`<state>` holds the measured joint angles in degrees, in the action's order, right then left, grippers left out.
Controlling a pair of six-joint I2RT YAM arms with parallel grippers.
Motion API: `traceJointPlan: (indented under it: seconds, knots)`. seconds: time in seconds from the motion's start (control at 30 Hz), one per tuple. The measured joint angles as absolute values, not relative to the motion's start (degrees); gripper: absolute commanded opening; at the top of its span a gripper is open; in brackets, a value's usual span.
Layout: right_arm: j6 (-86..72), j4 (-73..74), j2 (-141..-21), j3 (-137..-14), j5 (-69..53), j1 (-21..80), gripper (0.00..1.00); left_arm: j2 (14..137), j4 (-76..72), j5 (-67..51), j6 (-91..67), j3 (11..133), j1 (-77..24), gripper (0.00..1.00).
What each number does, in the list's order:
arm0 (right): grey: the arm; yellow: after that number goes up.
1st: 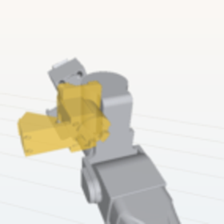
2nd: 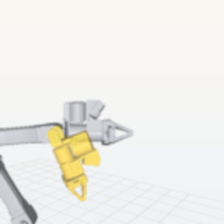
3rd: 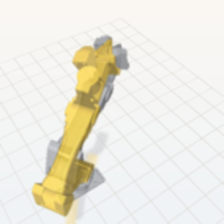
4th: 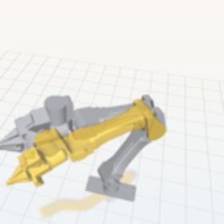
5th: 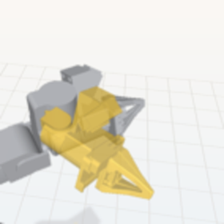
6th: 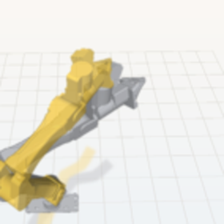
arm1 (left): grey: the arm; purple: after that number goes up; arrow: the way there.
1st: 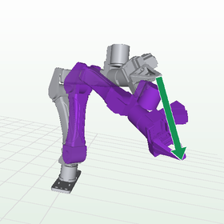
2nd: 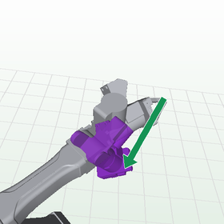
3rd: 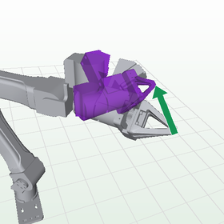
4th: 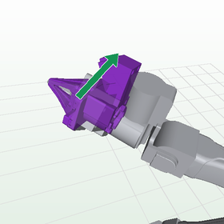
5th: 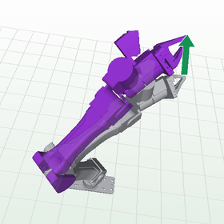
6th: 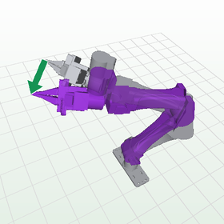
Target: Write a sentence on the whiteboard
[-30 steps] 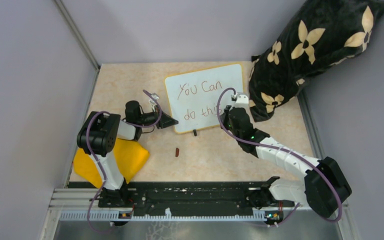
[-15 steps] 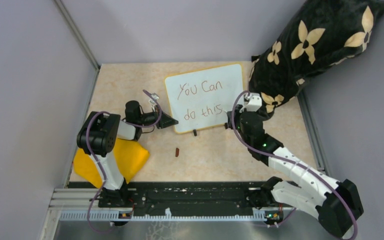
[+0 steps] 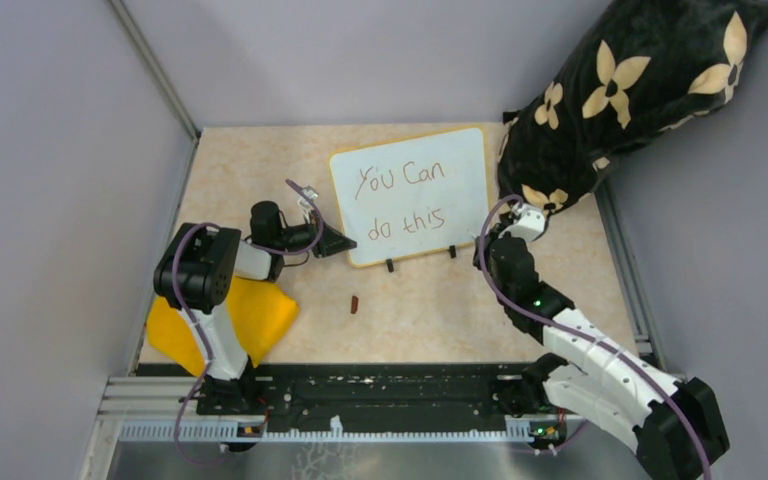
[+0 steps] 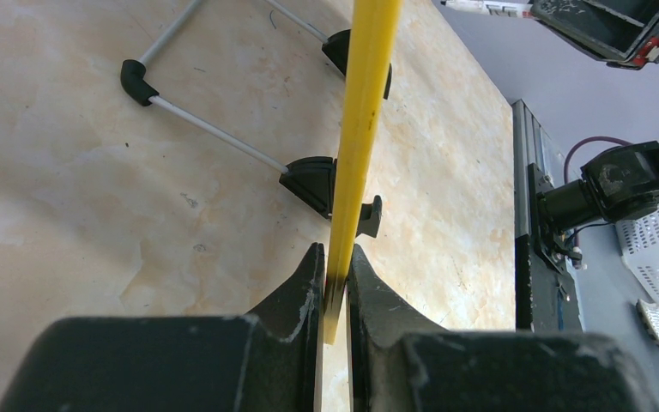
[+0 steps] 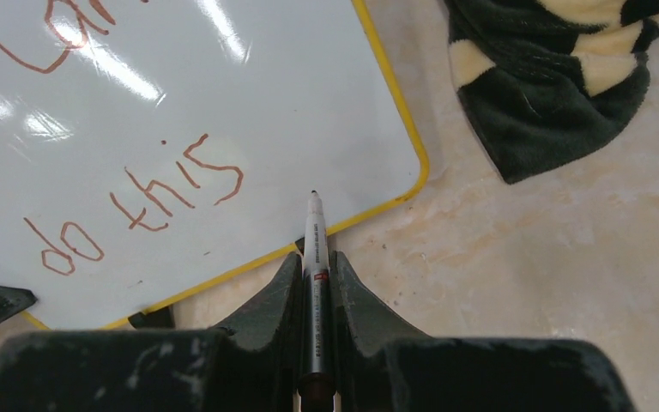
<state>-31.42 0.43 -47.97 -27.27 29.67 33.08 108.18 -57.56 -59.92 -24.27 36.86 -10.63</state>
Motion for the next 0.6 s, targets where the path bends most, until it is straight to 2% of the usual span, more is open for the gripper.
traceJointPlan:
  seconds: [0.6]
  knots:
    - [-33.23, -6.50, -55.68, -27.49, 26.87, 32.34, 0.00, 108.18, -57.19, -59.94, -24.08, 36.99, -10.63, 0.00]
